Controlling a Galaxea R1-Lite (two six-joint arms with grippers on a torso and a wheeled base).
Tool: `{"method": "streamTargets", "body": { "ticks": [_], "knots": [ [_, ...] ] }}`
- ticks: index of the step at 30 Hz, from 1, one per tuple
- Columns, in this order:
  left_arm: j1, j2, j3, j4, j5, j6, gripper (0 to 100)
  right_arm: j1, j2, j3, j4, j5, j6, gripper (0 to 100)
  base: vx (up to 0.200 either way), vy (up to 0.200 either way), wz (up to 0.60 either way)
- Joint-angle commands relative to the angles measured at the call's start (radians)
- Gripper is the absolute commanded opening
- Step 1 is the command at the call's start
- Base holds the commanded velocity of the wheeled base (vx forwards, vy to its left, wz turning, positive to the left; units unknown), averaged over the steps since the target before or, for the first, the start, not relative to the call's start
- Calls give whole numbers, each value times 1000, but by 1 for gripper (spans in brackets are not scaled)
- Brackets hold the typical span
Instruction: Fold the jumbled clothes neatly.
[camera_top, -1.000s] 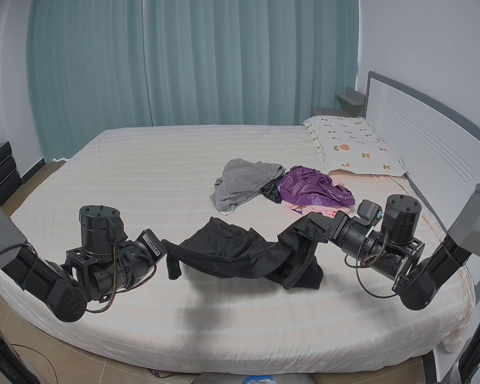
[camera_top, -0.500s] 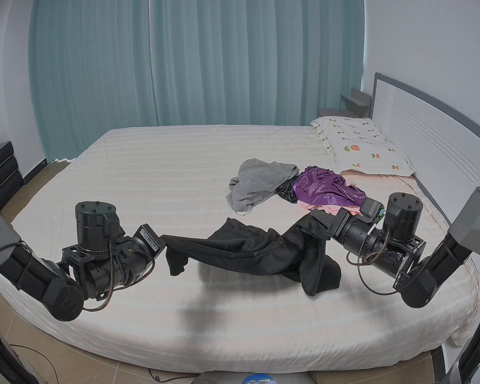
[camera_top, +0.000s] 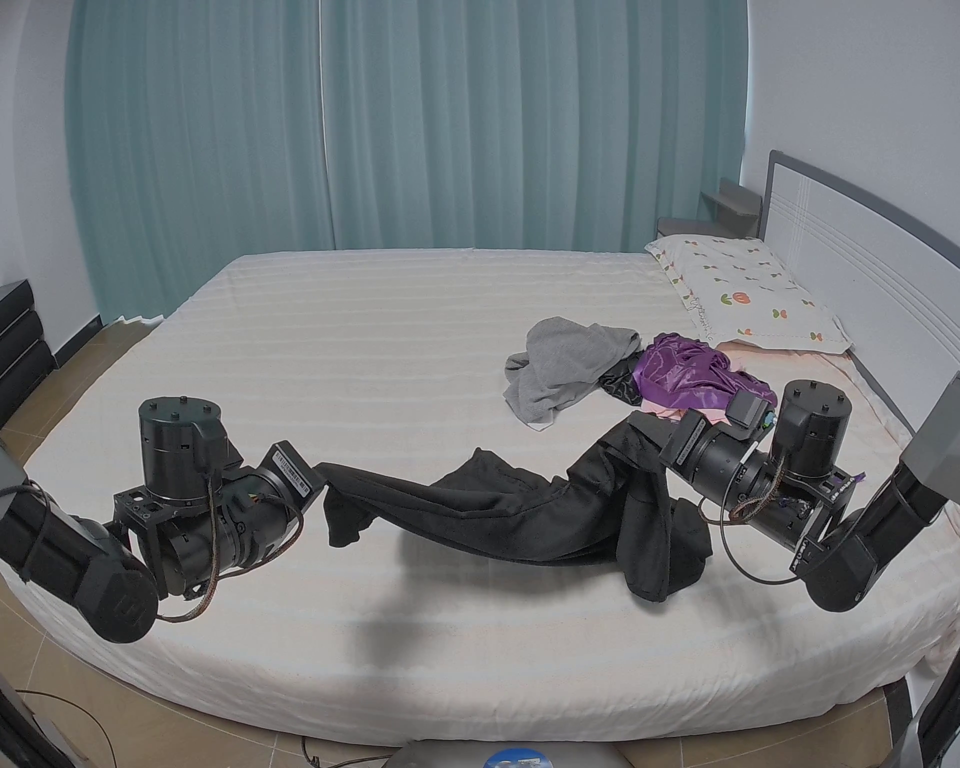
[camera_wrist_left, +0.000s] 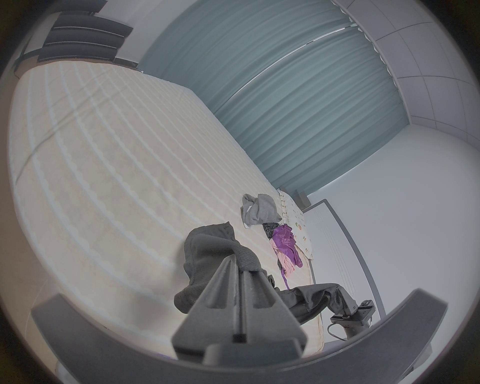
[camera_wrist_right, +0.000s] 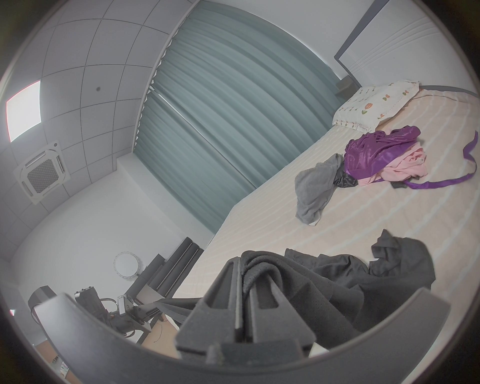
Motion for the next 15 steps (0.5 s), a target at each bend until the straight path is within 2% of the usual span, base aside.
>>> {"method": "streamTargets", "body": {
  "ticks": [1, 15],
  "knots": [
    [0, -12, 2, 0, -1, 0, 0, 0, -2, -1, -1, 0, 0, 0, 0, 200, 0],
    [-8, -31, 11, 9, -1, 1, 0, -11, 24, -10, -8, 3, 2, 0, 0, 200, 0]
  ]
}}
